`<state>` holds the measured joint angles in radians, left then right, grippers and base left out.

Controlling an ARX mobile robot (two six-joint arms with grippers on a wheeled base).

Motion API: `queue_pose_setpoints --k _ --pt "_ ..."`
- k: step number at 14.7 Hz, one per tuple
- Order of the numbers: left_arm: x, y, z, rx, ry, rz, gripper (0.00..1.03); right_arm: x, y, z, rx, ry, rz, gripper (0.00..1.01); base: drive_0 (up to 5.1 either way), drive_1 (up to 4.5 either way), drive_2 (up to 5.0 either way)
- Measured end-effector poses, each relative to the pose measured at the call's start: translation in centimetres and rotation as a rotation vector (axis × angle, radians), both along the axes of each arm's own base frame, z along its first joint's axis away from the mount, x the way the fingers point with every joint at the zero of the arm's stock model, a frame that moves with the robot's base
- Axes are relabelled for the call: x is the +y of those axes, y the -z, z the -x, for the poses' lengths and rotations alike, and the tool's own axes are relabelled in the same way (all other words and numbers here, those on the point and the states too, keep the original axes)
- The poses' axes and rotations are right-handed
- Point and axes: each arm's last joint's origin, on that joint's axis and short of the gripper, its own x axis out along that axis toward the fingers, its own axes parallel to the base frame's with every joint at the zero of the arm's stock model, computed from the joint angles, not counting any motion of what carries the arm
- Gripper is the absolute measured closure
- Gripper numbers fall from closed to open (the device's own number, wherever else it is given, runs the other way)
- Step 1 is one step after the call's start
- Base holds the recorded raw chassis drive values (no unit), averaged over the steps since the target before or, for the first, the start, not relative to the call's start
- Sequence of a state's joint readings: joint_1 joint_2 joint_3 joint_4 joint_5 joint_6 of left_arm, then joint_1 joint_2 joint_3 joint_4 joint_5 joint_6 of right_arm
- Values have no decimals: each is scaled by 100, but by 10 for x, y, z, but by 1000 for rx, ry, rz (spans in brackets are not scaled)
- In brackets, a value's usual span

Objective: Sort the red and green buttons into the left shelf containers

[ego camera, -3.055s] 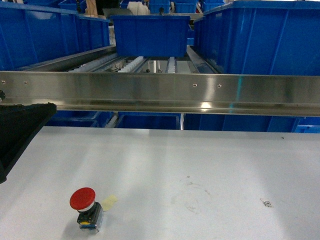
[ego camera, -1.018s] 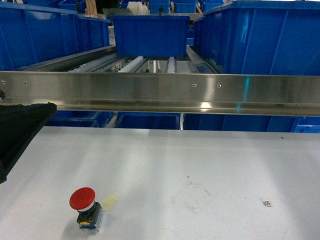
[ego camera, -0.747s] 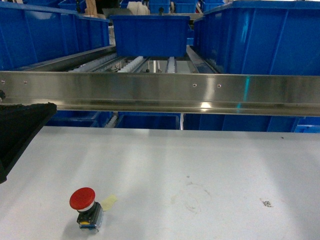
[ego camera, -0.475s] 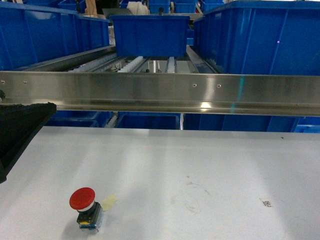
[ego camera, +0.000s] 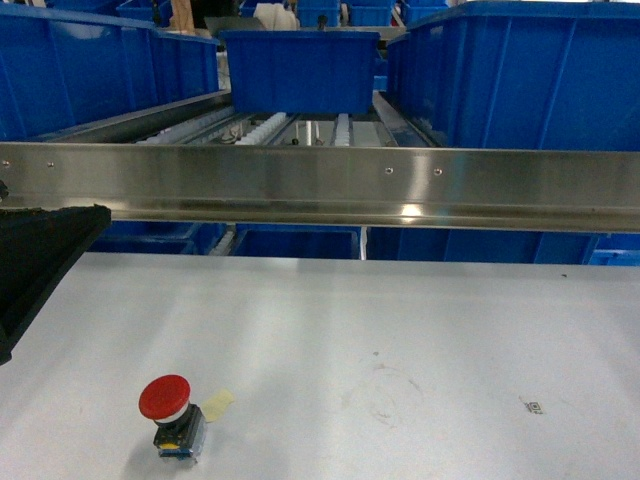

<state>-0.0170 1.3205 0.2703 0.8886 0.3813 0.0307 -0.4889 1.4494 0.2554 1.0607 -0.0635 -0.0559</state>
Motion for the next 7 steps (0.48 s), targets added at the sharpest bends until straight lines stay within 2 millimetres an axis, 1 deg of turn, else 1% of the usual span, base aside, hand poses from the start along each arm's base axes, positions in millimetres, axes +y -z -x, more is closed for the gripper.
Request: queue_pose_setpoints --k 2,3,4,5,6,7 --pt "0 0 0 0 0 0 5 2 -34 19 -81 -53 36 70 0 0 0" --pt "0 0 0 0 0 0 5 5 -48 29 -109 -76 58 70 0 0 0" --pt "0 0 0 0 0 0 5 8 -57 36 -122 -80 87 70 0 0 0" --pt "0 0 0 0 0 0 5 9 -61 38 -137 -82 103 70 0 0 0" --pt "0 2 -1 5 4 -4 5 8 -60 37 -122 -82 99 70 0 0 0" --pt "-4 10 -7 28 19 -20 5 8 -58 37 -117 -85 97 70 0 0 0"
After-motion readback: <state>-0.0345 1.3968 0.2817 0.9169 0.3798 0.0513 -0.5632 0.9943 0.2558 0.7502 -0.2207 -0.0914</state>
